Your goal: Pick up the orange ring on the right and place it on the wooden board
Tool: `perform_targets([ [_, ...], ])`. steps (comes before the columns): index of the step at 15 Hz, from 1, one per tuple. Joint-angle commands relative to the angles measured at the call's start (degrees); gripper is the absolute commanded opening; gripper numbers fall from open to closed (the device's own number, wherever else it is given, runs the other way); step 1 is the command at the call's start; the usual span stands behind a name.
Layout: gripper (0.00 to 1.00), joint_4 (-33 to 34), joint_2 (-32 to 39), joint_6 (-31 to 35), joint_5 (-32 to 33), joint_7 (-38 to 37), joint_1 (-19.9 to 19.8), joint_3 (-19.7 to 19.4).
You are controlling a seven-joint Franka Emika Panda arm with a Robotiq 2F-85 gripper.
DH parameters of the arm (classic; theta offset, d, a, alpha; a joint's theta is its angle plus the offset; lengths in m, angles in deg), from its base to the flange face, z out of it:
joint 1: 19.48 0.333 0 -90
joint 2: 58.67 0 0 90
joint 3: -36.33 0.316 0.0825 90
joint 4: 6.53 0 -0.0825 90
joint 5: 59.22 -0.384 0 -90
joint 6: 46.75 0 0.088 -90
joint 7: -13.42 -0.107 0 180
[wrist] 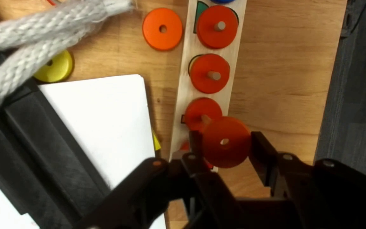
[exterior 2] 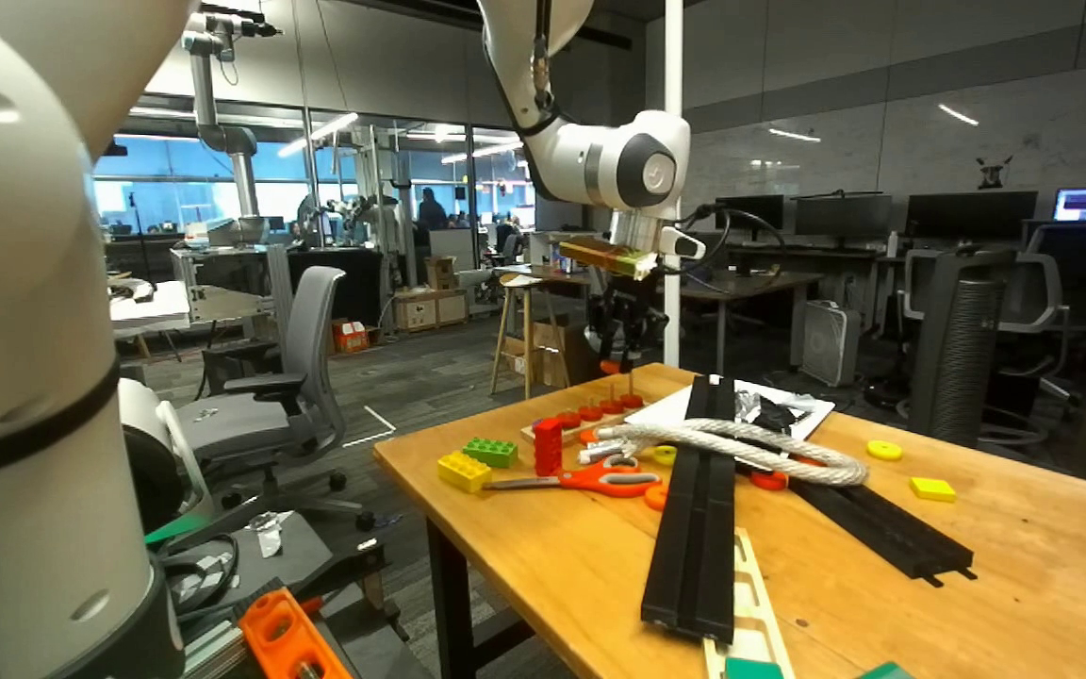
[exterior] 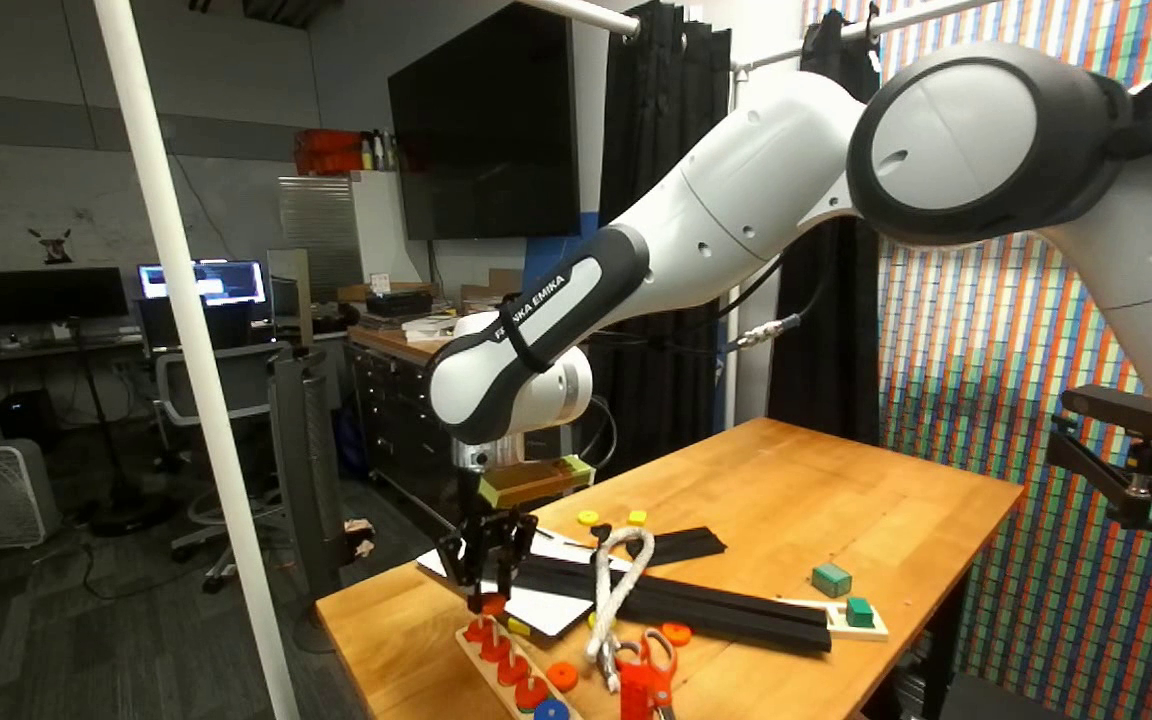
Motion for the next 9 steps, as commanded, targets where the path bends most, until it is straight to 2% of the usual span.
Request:
perform_targets([
  [1,0.17,-1.28,-1.52,2.66,0.83,-0.36,1.06,-0.02],
  [9,0.17,0.79,-0.15,2.52,2.58,-1.67,2.04,-1.13],
])
